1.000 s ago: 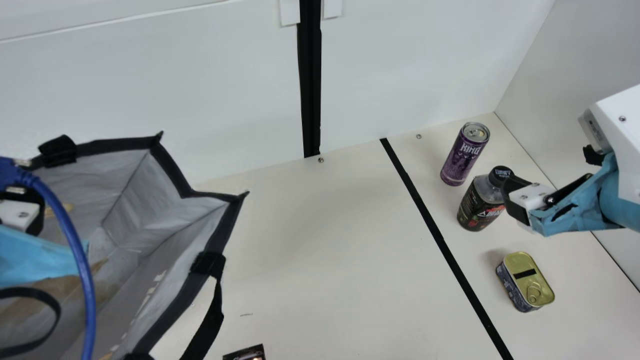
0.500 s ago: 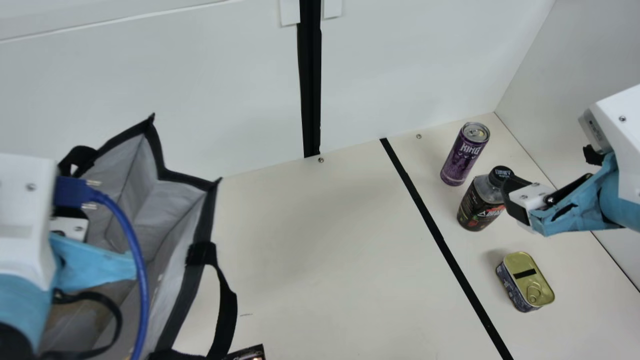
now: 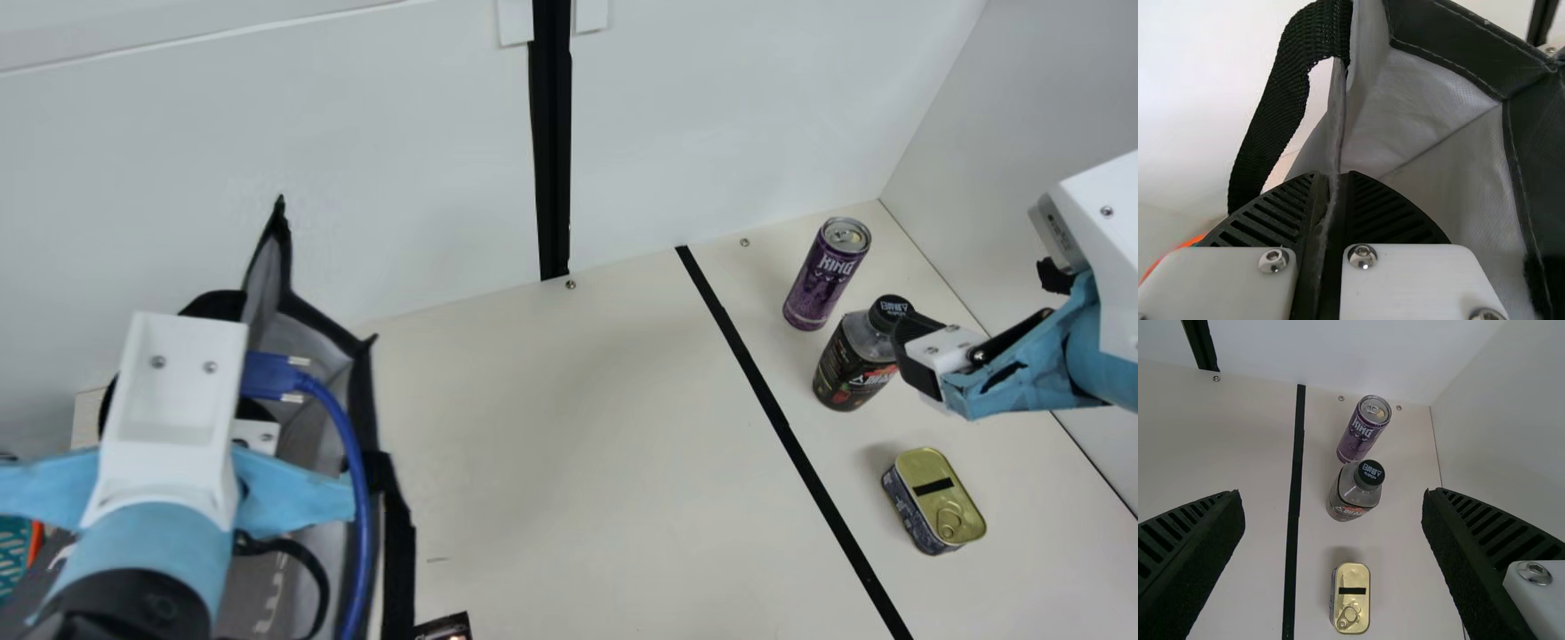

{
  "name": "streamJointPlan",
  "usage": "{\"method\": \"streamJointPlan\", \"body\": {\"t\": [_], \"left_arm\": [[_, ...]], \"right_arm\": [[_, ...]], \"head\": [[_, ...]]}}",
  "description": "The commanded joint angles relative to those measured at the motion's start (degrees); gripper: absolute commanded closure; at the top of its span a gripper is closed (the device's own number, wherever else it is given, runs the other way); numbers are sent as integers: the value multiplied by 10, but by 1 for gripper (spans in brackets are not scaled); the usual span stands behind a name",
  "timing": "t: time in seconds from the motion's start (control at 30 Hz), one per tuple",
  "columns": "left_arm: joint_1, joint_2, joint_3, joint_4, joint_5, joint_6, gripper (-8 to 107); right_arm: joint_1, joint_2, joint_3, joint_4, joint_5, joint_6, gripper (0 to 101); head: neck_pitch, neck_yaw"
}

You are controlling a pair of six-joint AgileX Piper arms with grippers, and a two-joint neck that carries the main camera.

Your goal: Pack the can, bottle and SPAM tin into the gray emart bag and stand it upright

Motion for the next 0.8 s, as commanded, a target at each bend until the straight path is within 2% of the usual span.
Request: {"method": "streamJointPlan", "body": {"t": [0.0, 0.4, 0.77], "left_arm": [[-6, 4, -2, -4, 0, -3, 107], [-27, 26, -19, -50, 0, -18, 107], [-9, 30, -52, -152, 0, -3, 107]], "right_arm": [[0, 0, 0, 0, 0, 0, 6], [0, 0, 0, 0, 0, 0, 6], [0, 0, 0, 0, 0, 0, 6]], "head": [[-14, -1], [-14, -1], [-14, -1]]}}
